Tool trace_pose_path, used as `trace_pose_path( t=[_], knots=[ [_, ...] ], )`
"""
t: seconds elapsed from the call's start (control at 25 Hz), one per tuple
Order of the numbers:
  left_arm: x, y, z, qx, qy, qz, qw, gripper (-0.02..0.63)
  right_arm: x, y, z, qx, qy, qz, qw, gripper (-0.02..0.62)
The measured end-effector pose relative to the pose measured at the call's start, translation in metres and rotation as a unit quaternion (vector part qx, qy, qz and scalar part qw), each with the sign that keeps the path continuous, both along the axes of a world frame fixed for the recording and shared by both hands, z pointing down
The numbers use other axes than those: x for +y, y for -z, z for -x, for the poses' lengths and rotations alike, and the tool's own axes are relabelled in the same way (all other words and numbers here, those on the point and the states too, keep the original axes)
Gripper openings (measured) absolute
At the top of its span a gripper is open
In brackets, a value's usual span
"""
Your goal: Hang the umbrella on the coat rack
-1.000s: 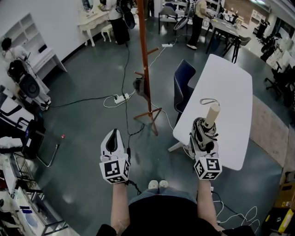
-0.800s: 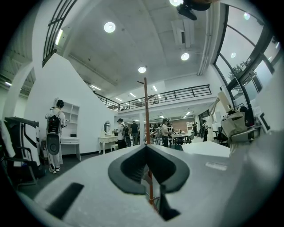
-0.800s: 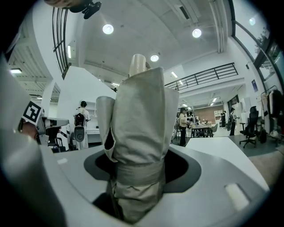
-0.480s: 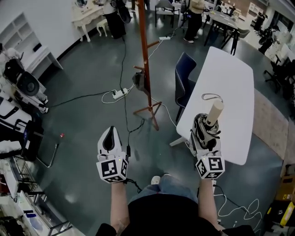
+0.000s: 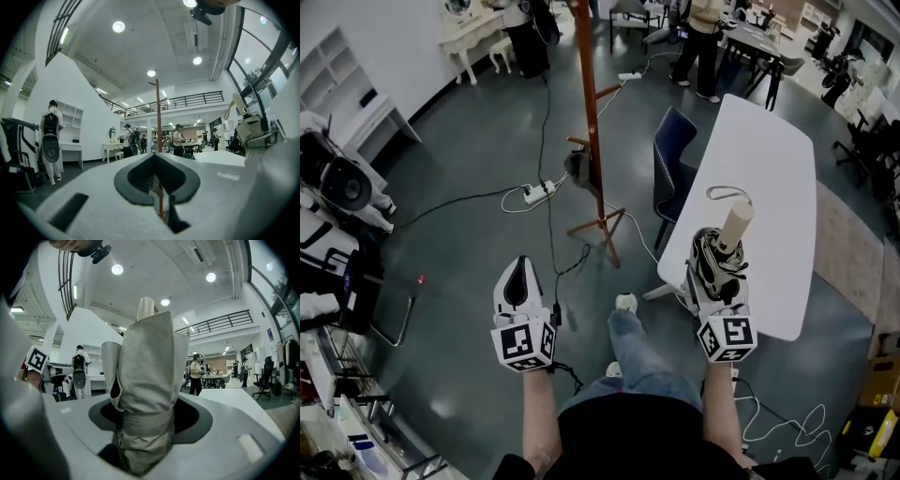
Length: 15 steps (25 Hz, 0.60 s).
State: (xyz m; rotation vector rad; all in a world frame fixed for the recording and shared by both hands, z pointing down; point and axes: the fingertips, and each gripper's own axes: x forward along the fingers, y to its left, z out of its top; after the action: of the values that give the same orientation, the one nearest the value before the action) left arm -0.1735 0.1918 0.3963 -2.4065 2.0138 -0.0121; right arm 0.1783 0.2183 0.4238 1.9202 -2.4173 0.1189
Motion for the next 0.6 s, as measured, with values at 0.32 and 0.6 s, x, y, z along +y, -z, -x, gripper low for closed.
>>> trace_pose_path(
  t=[0.32, 0.6],
  knots=[
    [-0.031, -0.002, 0.011, -0.002, 0.008, -0.006, 1.0000, 0.003, -0.047, -0.006, 0.012, -0.006, 0.011, -0.004, 1.000, 0.298],
    [-0.080, -0.011, 0.013, -0.005, 0.014, 0.002, 0.9999, 0.003, -0.105, -0.010, 0.024, 0.001, 0.030, -0.001, 1.000, 0.298]
  ],
)
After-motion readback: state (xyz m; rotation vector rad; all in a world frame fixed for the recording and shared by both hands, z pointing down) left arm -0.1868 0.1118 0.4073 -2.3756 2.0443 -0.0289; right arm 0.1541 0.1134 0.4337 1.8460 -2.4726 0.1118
